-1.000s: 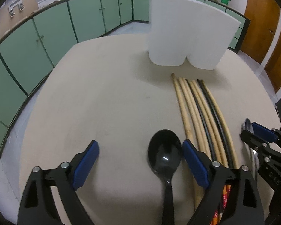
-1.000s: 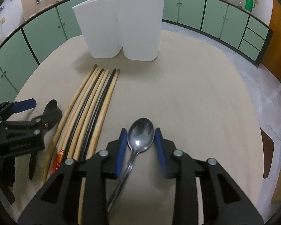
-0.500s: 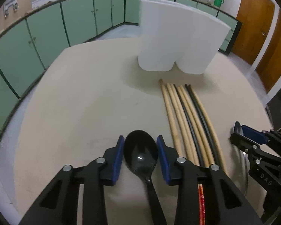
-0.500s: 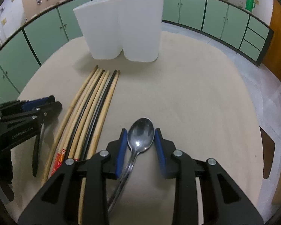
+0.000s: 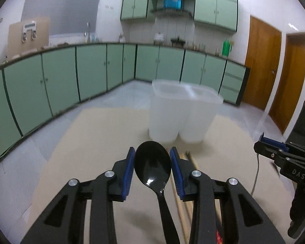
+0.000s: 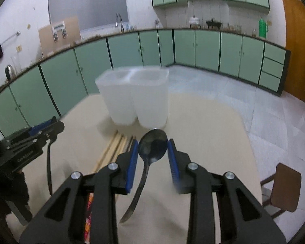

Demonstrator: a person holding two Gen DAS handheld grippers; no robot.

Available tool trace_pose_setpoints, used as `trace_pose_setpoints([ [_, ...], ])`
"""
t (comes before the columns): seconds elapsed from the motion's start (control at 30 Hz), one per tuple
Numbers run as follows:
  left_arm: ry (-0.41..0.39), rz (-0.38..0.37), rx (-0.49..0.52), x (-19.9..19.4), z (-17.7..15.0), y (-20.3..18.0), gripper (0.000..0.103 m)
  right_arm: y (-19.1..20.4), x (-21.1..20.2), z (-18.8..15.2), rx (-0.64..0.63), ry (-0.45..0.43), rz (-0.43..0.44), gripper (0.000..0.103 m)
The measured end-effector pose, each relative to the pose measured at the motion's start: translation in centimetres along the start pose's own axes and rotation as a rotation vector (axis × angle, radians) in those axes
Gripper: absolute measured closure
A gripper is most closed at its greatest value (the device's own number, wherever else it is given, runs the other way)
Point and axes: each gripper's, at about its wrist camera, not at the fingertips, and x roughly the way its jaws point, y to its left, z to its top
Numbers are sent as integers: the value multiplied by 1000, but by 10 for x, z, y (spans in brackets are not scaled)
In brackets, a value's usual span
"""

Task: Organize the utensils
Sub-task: 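Lift both spoons and drop them into the white holder, opening both tools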

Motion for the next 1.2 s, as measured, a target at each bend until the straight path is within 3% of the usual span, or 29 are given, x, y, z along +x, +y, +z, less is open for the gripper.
trace_pose_setpoints([
  [0.2, -144, -33, -8, -17, 54, 1, 68, -6, -24, 55, -21, -136, 21, 75],
  [0.4, -290, -28, 18, 5, 126, -12, 68, -17, -23, 123, -44, -254, -7, 75],
  [0.53, -333, -4, 34, 33, 158, -20, 68, -25, 1, 159, -43, -293, -50, 75],
  [0.7, -329, 38, 40, 80, 176, -22, 68, -30, 42, 182, -64, -290, -108, 75],
  [0.83, -282, 47, 19, 116, 170, -14, 68, -27, 82, 179, -99, -245, -136, 75],
  [1.2, -179, 25, 26, 139, 132, -1, 67, -23, 118, 144, -82, -124, -64, 73],
])
